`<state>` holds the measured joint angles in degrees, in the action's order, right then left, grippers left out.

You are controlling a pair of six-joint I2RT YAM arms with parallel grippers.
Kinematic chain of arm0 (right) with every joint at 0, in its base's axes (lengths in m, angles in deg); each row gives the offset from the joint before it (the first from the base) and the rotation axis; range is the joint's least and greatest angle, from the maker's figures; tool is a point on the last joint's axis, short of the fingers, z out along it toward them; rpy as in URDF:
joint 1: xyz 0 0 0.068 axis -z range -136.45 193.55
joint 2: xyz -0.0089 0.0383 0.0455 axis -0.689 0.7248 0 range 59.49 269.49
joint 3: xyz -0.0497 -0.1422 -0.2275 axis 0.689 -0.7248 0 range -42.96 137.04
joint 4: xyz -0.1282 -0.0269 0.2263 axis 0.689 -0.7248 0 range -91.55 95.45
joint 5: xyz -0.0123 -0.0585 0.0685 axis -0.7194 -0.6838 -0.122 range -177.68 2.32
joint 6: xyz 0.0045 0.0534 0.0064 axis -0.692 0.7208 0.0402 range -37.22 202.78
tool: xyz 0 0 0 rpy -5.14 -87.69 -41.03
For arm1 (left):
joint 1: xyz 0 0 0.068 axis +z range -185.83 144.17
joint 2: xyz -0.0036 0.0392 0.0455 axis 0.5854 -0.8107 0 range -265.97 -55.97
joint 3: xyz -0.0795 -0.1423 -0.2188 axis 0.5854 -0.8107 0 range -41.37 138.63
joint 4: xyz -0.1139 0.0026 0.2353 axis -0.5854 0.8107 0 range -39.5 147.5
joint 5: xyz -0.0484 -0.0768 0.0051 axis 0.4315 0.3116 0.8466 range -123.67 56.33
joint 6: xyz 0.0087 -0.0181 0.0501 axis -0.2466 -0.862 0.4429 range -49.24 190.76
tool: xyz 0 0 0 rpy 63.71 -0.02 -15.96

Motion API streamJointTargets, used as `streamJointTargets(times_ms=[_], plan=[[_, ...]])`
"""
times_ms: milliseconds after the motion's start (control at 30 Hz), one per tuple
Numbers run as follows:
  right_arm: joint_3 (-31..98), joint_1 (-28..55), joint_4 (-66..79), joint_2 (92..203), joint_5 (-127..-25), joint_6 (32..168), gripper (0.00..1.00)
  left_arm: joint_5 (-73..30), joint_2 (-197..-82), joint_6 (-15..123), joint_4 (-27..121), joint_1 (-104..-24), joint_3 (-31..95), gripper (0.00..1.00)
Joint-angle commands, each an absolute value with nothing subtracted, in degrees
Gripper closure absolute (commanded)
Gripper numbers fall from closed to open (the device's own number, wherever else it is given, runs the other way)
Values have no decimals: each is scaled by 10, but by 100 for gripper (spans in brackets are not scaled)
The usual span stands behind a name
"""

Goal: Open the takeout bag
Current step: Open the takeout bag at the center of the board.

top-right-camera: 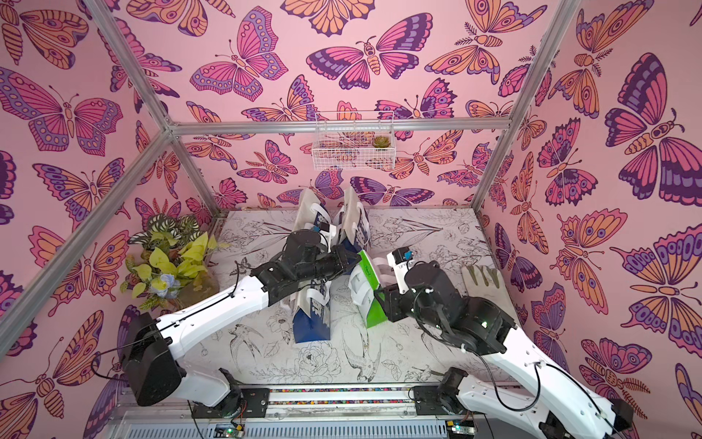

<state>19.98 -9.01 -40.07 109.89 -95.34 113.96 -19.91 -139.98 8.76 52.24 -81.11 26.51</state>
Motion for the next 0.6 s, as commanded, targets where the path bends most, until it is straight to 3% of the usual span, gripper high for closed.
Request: streamJointTargets(times_ms=[0,133,333,567], plan=[[141,-115,-341,1109,-1020,1177,58,-231,-1386,67,510,-821,249,100],[67,-116,-218,1092,-1023,1196,51,-223,-1391,54,499,-824,246,100],[-6,-116,-99,1082,-1075,1220,57,-237,-1382,52,500,-829,242,100],[21,-111,-186,1107,-1144,1231,90,-237,-1378,51,500,-830,241,100]])
